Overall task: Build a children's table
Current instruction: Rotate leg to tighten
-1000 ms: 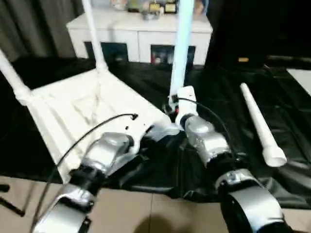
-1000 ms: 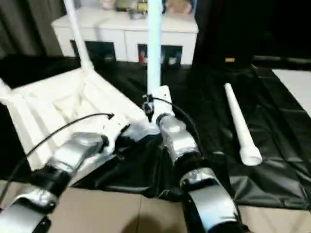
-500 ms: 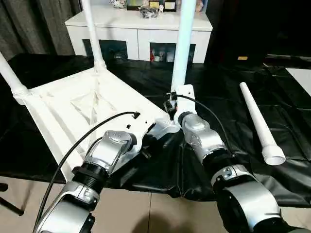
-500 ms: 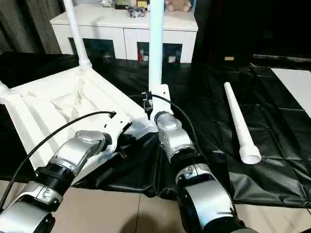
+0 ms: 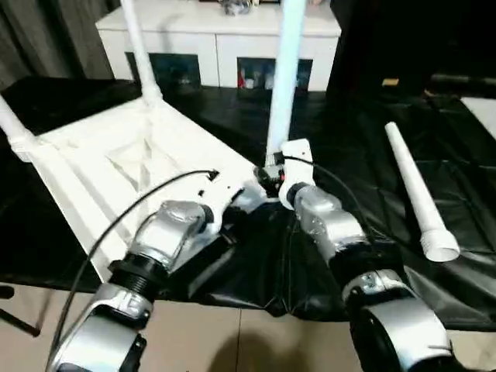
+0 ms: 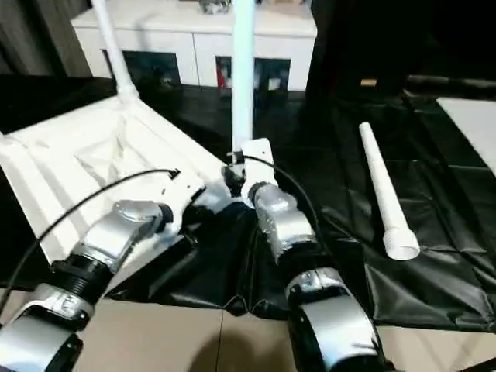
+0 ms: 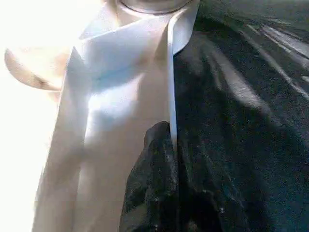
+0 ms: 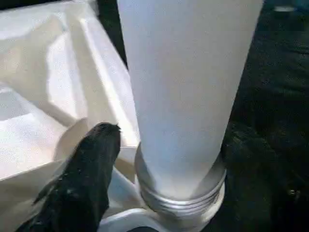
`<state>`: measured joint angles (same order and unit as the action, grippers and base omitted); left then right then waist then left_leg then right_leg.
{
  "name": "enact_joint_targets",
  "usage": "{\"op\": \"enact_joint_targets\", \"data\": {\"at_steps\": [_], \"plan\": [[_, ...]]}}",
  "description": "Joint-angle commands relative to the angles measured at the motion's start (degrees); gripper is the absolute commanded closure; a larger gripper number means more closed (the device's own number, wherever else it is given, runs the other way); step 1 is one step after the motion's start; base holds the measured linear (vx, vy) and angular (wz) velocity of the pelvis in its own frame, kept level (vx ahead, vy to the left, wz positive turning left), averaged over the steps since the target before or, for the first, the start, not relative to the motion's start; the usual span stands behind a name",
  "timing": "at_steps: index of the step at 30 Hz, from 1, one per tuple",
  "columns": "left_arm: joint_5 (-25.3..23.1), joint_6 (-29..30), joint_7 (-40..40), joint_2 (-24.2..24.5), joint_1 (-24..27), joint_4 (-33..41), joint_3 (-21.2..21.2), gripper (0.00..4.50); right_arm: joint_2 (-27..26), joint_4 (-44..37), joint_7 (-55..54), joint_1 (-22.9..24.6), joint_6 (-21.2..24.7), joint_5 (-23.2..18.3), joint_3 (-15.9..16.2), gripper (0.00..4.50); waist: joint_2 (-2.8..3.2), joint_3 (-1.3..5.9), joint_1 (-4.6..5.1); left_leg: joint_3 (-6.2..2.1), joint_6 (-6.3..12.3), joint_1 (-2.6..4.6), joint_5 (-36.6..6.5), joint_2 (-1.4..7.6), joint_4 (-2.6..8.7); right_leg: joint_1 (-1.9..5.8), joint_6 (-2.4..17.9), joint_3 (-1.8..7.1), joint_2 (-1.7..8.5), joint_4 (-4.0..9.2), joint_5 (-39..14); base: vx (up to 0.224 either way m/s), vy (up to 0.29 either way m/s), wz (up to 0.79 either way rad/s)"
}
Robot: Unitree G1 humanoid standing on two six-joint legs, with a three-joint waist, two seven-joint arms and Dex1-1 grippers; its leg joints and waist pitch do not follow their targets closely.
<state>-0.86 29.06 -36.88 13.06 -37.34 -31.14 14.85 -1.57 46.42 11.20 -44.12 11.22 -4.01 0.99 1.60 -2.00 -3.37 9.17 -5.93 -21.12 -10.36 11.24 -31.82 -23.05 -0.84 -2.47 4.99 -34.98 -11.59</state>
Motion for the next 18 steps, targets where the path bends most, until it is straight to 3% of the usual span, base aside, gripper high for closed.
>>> {"op": "enact_joint_targets", "data": {"at_steps": [1, 5, 6, 13, 17, 18], "plan": [[0.09, -3.14, -1.1, 0.77, 0.36, -0.7, -0.22, 4.5, 0.59, -4.22, 3.54, 1.66, 2.22, -0.7, 1.81, 0.78, -0.44, 3.27, -0.15, 0.41, 1.92, -0.17, -6.1, 0.77, 3.07, 3.11, 11.52, 1.68, 2.01, 3.86, -0.29, 0.0, 0.0, 0.0], [0.11, -4.61, -3.4, 2.3, 0.76, -0.83, 0.22, 4.5, 4.73, -12.11, 11.09, 5.06, 6.53, -0.91, 4.44, 0.42, -0.39, 3.24, -0.29, 0.52, 3.36, -0.16, -4.45, 0.65, 2.73, 3.45, 12.17, 1.67, 1.82, 3.47, 4.59, 0.0, 0.0, 0.0], [0.03, -5.39, -4.37, 2.73, 0.85, -0.8, 0.48, 4.5, 5.48, -13.33, 12.05, 5.61, 6.8, -0.76, 4.63, 0.36, -0.01, 3.22, -0.15, 0.55, 3.26, 0.0, -5.77, 0.77, 2.72, 3.26, 12.75, 1.69, 1.9, 3.58, 4.0, 0.0, 0.0, 0.0], [0.92, -7.87, -9.99, 5.25, 2.53, 1.49, 1.05, 4.5, 9.98, -18.78, 18.61, 7.95, 10.35, -1.1, 6.55, 0.0, 0.07, 3.09, -0.23, 0.76, 2.95, 0.2, -7.41, 1.0, 2.66, 3.29, 13.81, 1.85, 2.07, 3.58, 1.56, 0.0, 0.0, 0.0], [4.12, -11.09, -20.61, 8.73, 6.11, 7.66, 2.85, 4.5, 13.24, -20.97, 23.5, 9.71, 10.42, -1.32, 7.36, 0.0, 0.13, 3.19, -0.36, 0.79, 2.98, 0.17, -6.77, 1.1, 2.55, 3.25, 14.29, 1.8, 2.1, 3.35, 2.24, 0.0, 0.0, 0.0], [5.13, -10.67, -22.69, 9.6, 7.06, 9.42, 3.04, 4.5, 13.95, -22.04, 25.46, 10.36, 10.73, -2.02, 7.56, 0.0, 0.31, 3.24, -0.56, 1.0, 3.32, 0.46, -6.58, 1.11, 2.37, 3.05, 14.84, 1.81, 1.93, 3.27, 3.24, 0.0, 0.0, 0.0]]}}
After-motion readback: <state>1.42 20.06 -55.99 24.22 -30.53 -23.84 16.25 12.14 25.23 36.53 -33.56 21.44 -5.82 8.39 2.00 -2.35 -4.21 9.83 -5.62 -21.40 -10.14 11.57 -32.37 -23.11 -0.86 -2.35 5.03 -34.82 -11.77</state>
